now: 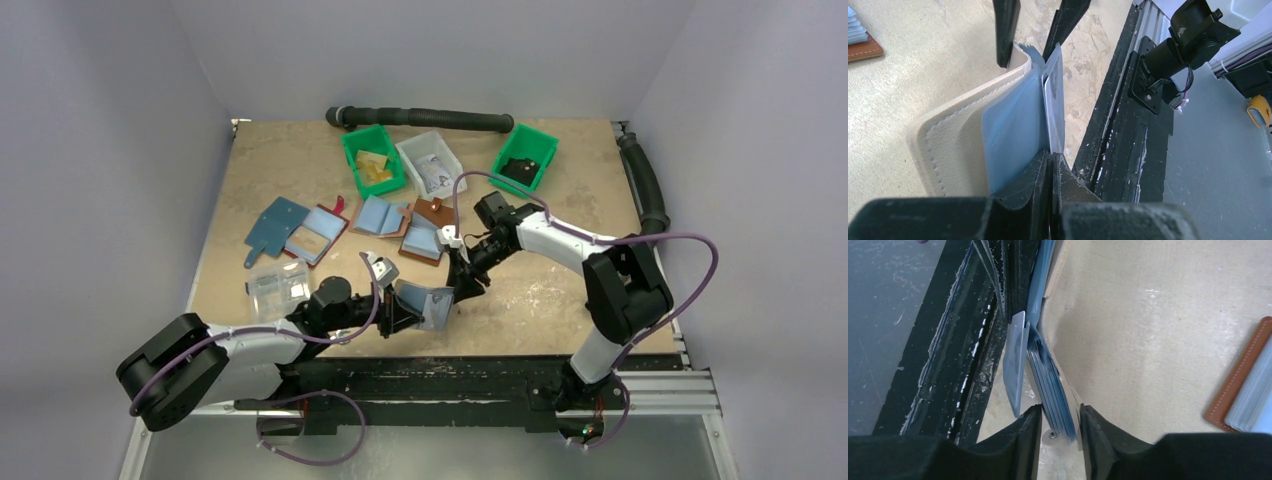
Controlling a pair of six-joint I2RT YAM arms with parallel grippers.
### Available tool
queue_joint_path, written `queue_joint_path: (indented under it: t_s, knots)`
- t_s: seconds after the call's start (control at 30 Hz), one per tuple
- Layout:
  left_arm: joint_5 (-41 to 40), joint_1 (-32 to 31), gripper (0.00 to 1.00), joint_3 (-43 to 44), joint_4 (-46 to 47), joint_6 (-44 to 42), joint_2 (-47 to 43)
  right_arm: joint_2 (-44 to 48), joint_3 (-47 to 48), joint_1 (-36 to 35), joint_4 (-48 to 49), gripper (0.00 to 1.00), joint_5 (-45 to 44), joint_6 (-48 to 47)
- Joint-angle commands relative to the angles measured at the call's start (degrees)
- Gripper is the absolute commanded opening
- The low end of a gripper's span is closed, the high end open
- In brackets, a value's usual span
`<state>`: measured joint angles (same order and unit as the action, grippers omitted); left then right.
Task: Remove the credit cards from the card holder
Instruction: Remove the credit card from the card holder.
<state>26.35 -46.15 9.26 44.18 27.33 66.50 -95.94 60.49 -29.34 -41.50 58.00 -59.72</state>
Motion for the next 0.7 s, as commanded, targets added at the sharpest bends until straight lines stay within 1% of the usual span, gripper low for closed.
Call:
queue_joint_path:
  t_s: [0.0,0.1,0.13,0.33,0.67]
  knots:
    - [-0.13,-0.27,0.00,2.31,5.30,-1.74,0.40,-1.99,3.32,-1.72,-4.86,0.34,2.40,-3.47]
    - [-0.68,-0.25,0.00,1.90,4.99,-1.91,-0.14,-2.24,3.62,-1.77,-5.48,0.19,2.24,-3.99]
    - [-1.07,-0.32,0.00,1.83,4.46,-2.10,-0.36,-2.19,3.73,-1.77,-5.59,0.15,2.02,-4.06]
    - [-5.24,-0.17,0.00,1.13,-0.73,-3.41,-3.86,-2.36,4.73,-1.69,-6.16,0.00,-0.66,-3.09]
    - [-10.61,-0.21,0.00,1.54,-8.70,-5.26,-8.97,-6.59,9.41,-1.73,-11.56,0.00,-4.44,-0.25]
